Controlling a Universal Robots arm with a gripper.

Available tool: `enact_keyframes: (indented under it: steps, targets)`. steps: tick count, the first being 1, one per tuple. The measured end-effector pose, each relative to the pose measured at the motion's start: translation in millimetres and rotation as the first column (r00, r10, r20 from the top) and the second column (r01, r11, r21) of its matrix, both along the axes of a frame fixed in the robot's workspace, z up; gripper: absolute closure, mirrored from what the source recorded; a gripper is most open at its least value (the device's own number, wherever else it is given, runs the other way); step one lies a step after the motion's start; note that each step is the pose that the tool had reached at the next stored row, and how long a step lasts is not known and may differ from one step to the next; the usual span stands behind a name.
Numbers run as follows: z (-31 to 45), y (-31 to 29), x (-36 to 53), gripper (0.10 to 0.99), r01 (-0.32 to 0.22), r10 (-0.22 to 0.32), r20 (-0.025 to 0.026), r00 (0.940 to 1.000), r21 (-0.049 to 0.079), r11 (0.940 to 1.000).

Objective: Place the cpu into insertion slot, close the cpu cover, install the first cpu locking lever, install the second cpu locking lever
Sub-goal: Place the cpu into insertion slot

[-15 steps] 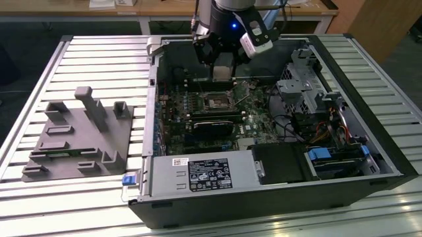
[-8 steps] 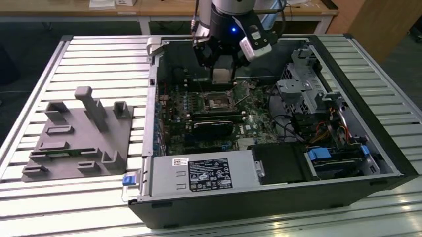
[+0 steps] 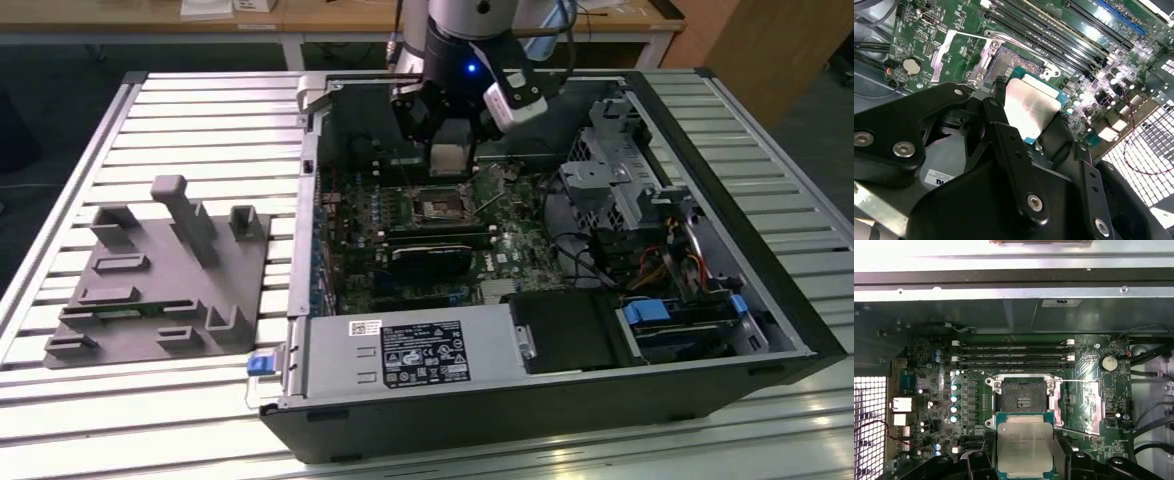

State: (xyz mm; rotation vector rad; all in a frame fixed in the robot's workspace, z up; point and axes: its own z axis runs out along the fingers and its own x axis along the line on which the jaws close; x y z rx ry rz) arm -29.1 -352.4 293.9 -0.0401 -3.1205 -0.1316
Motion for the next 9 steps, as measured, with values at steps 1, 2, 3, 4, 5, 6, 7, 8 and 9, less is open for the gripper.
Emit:
enact_keyframes:
  steps: [1, 2, 3, 4, 5, 6, 7, 8, 9]
  targets:
    - [-1.1, 0.0, 0.0, 0.549, 0.000, 0.000, 0.0000, 1.0000, 0.000, 1.0000]
    - [-2.1, 0.0, 0.0, 0.549, 0.000, 0.000, 0.0000, 1.0000, 0.000, 1.0000]
    - [-3.2, 0.0, 0.0, 0.549, 0.000, 0.000, 0.0000, 1.0000, -0.001, 1.0000]
    - [-4.2, 0.0, 0.0, 0.549, 0.000, 0.000, 0.0000, 1.0000, -0.001, 1.0000]
    - [-5.3, 0.0, 0.0, 0.549, 0.000, 0.000, 0.0000, 1.0000, -0.001, 1.0000]
    - [-6.6, 0.0, 0.0, 0.549, 0.000, 0.000, 0.0000, 1.0000, -0.001, 1.0000]
    - [-7.9, 0.0, 0.0, 0.549, 0.000, 0.000, 0.0000, 1.0000, -0.001, 1.0000]
    - [-9.4, 0.0, 0.0, 0.549, 0.000, 0.000, 0.0000, 1.0000, -0.001, 1.0000]
    - [-11.0, 0.0, 0.0, 0.549, 0.000, 0.000, 0.0000, 1.0000, -0.001, 1.0000]
